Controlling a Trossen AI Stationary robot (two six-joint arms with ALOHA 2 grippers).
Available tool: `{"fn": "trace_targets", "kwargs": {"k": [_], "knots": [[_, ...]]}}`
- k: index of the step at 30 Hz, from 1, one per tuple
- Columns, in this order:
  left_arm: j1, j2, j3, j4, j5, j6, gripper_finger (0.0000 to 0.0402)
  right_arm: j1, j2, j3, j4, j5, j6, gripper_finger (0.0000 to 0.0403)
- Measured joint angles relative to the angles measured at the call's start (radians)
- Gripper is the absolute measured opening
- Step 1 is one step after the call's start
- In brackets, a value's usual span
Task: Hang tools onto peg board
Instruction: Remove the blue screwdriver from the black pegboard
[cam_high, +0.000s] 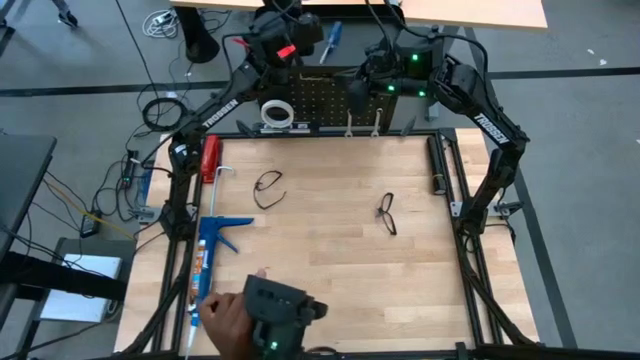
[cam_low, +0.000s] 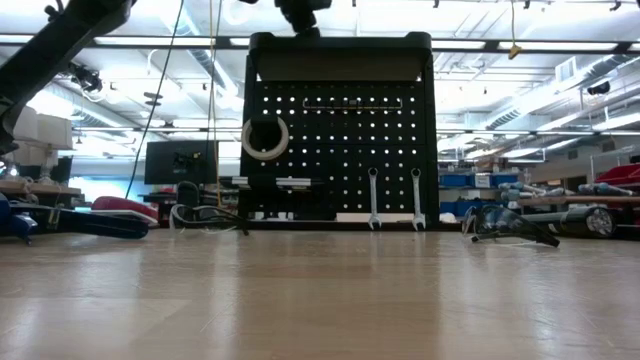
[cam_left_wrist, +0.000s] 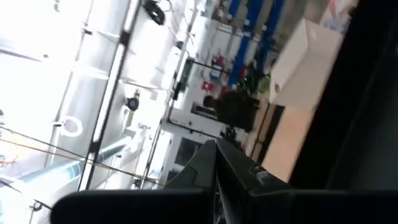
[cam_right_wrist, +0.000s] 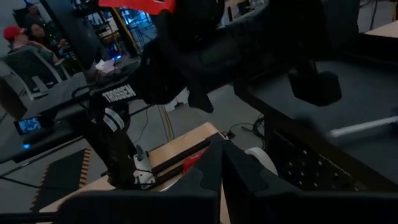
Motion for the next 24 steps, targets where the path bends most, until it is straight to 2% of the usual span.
{"fn": "trace_targets", "kwargs": {"k": [4,9,12,16,24], "knots": [[-0.012,-0.001,-0.005,0.062,0.024,-0.009,0.0016,-0.002,-0.013,0.0,-0.003,0.012,0.002,0.0018],[-0.016,0.005,-0.005,0.116,0.094,-0.079,0.0016,-0.003,-0.048,0.0,0.008,0.107,-0.031,0.001],[-0.019,0.006,-0.005,0.117,0.063,-0.188,0.0016,-0.003,-0.07,0.001,0.009,0.144,-0.052,0.0011],[-0.052,0.006,-0.001,0.118,0.024,-0.215,0.0016,-0.003,-0.086,0.001,0.008,0.163,-0.057,0.0017],[-0.123,0.002,-0.001,0.089,0.019,-0.614,0.0016,-0.003,-0.084,0.001,-0.025,0.162,-0.079,0.0012]]}}
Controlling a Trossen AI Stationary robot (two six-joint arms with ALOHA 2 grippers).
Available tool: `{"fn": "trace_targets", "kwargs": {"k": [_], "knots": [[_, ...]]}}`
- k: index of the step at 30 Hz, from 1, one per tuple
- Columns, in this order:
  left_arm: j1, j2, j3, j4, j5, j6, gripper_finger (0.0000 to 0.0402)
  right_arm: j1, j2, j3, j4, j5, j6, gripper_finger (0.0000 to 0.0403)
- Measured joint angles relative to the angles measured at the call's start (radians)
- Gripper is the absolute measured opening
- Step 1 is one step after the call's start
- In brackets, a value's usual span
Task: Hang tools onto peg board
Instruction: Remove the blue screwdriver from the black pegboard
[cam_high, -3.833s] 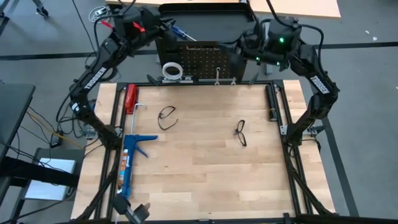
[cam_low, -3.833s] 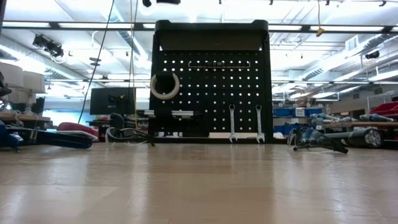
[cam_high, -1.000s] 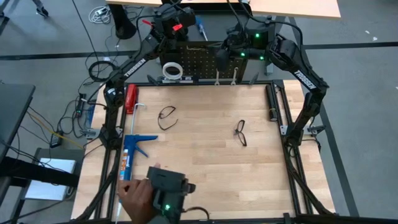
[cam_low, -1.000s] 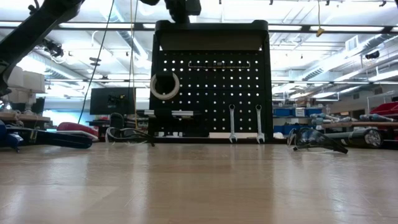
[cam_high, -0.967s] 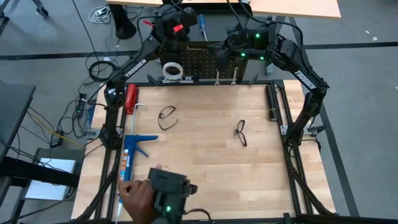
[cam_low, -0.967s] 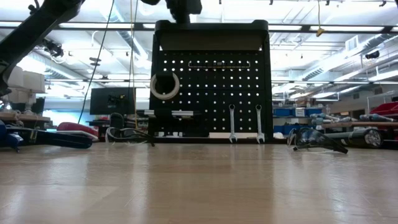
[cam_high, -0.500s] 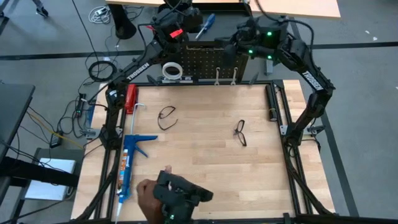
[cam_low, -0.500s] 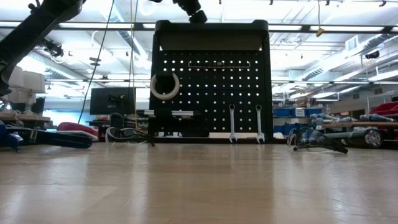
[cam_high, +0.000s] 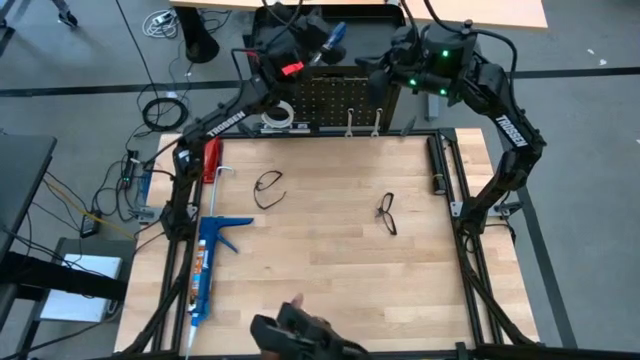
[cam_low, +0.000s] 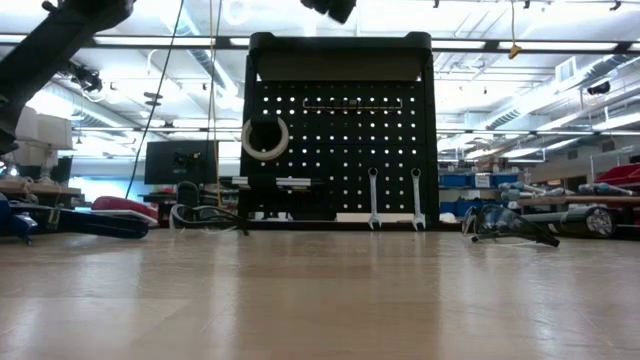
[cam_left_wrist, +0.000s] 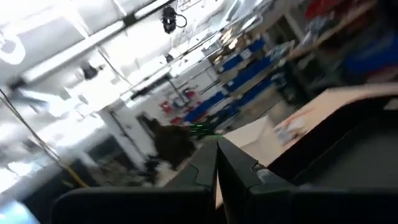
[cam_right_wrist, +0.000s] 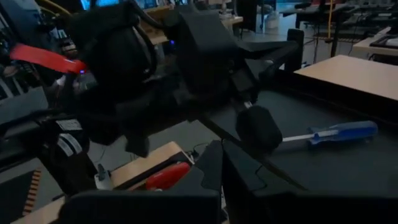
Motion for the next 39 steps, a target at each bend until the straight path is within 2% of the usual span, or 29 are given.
{"fn": "trace_targets", "kwargs": {"k": [2,7,10,18,21,28,32,39], "knots": [[-0.006,-0.012,0.001,-0.05,0.009,-0.134,0.0016,0.0,0.0,0.0,-0.012,0.0,-0.004,0.0012],[0.019,-0.054,0.002,-0.279,0.167,-0.52,0.0016,0.0,0.001,0.0,-0.027,-0.002,-0.033,0.0017],[0.035,-0.07,0.002,-0.381,0.242,-0.621,0.0016,0.0,0.001,0.0,-0.048,-0.002,-0.048,0.0021],[0.073,-0.073,0.002,-0.57,0.312,-0.714,0.0019,0.0,0.001,0.0,-0.053,-0.027,-0.074,0.0013],[0.07,-0.074,0.002,-0.565,0.319,-0.715,0.0031,0.0,0.001,0.0,-0.055,-0.062,-0.075,0.0013],[0.069,-0.074,0.002,-0.592,0.45,-0.741,0.009,0.0,0.002,-0.001,-0.089,-0.075,-0.075,0.0019],[0.064,-0.074,0.002,-0.548,0.447,-0.738,0.0106,0.0,-0.003,-0.001,-0.101,-0.075,-0.075,0.0014],[0.061,-0.073,0.002,-0.487,0.426,-0.743,0.0108,-0.001,-0.022,-0.002,-0.095,-0.074,-0.073,0.0016]]}}
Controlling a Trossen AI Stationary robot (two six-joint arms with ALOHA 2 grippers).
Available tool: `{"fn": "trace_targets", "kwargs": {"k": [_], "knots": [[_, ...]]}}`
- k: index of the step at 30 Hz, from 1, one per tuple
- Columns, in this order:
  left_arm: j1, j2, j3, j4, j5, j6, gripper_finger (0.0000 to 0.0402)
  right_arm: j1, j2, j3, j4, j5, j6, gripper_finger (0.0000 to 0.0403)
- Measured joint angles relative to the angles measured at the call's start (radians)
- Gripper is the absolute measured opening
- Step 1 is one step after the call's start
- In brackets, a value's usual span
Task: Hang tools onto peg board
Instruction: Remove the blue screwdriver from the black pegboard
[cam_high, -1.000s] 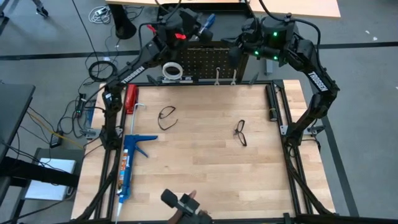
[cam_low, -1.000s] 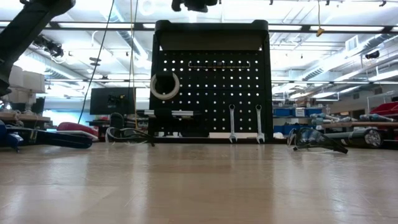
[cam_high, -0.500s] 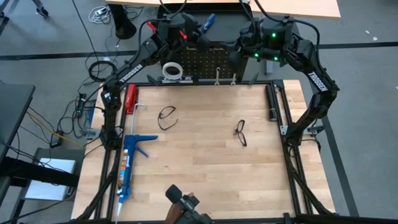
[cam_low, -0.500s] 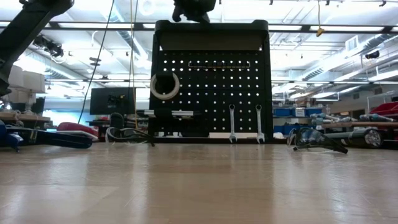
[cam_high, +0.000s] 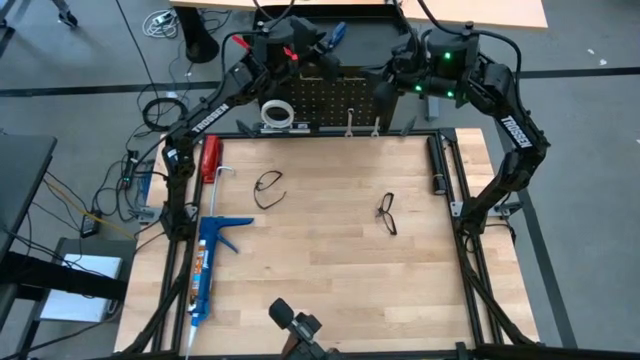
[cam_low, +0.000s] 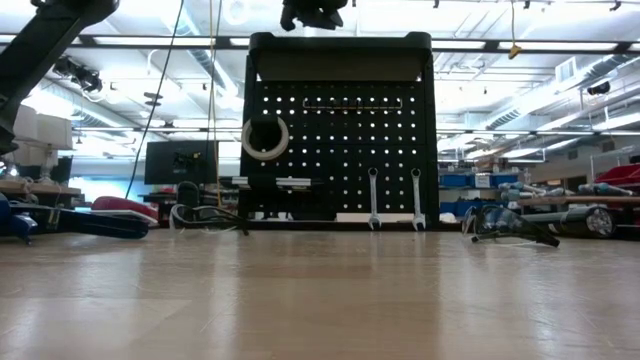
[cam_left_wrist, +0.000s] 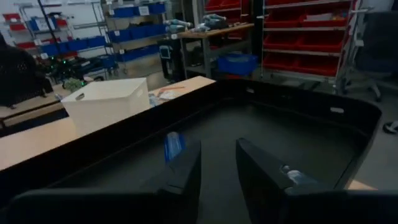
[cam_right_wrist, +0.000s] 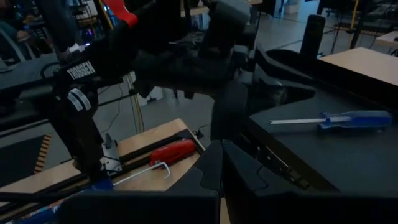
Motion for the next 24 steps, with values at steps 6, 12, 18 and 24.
{"fn": "trace_targets", "kwargs": {"k": [6,12,18,24], "knots": [[0.01,-0.003,0.0,-0.11,0.028,-0.084,0.0108,-0.003,-0.01,0.0,-0.006,0.001,0.002,0.0016],[0.029,-0.008,0.001,-0.231,0.031,-0.132,0.0109,-0.003,-0.01,0.0,-0.011,0.0,0.002,0.0013],[0.027,-0.009,0.001,-0.23,0.031,-0.13,0.0133,-0.003,-0.01,0.0,-0.015,0.0,-0.001,0.0019],[0.033,-0.006,0.0,-0.167,0.032,-0.078,0.0157,-0.002,-0.01,0.0,-0.018,0.0,0.002,0.0013]]}}
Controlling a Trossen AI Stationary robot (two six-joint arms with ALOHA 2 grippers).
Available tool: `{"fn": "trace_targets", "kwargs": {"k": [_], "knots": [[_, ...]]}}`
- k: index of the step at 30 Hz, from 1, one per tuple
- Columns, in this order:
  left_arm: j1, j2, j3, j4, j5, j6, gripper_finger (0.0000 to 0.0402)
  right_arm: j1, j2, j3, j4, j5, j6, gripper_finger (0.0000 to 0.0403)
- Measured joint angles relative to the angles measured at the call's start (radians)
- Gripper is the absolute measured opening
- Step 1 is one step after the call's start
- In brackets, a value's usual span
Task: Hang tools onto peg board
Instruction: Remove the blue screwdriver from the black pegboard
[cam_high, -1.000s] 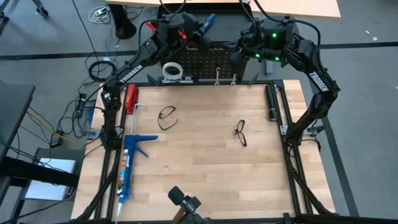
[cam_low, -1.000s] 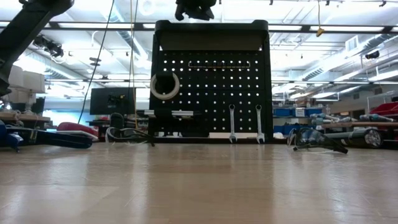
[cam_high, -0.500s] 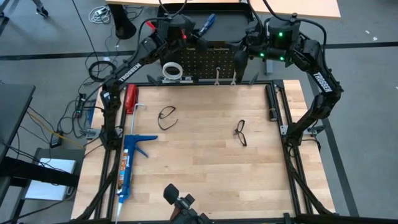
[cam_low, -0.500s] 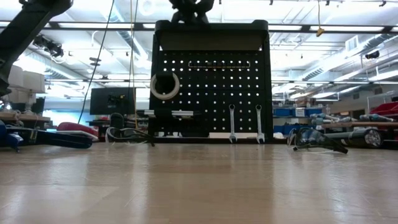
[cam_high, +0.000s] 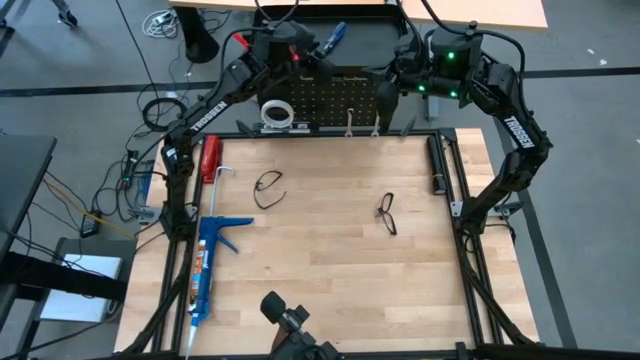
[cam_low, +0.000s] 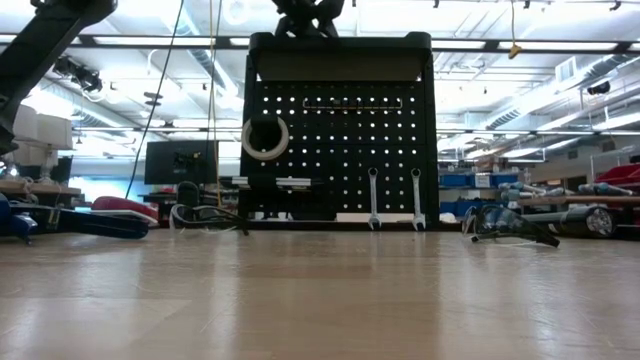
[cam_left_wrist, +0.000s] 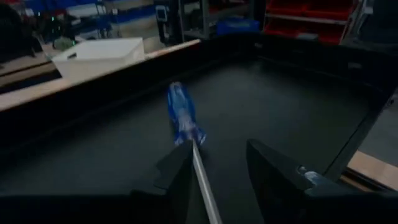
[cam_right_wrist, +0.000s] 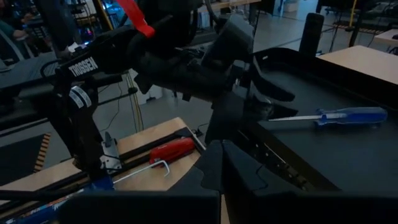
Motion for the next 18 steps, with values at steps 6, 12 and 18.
{"fn": "trace_targets", "kwargs": {"k": [6,12,18], "knots": [[0.016,-0.005,0.0,0.102,-0.01,0.063,0.0158,0.001,0.0,0.0,-0.006,-0.001,0.001,0.0019],[0.043,-0.01,-0.003,0.116,0.002,0.085,0.0158,0.001,0.0,0.0,-0.006,-0.002,0.003,0.0014],[0.062,-0.004,-0.004,0.187,0.03,0.086,0.0158,0.001,0.002,0.0,0.013,-0.003,0.002,0.0016]]}}
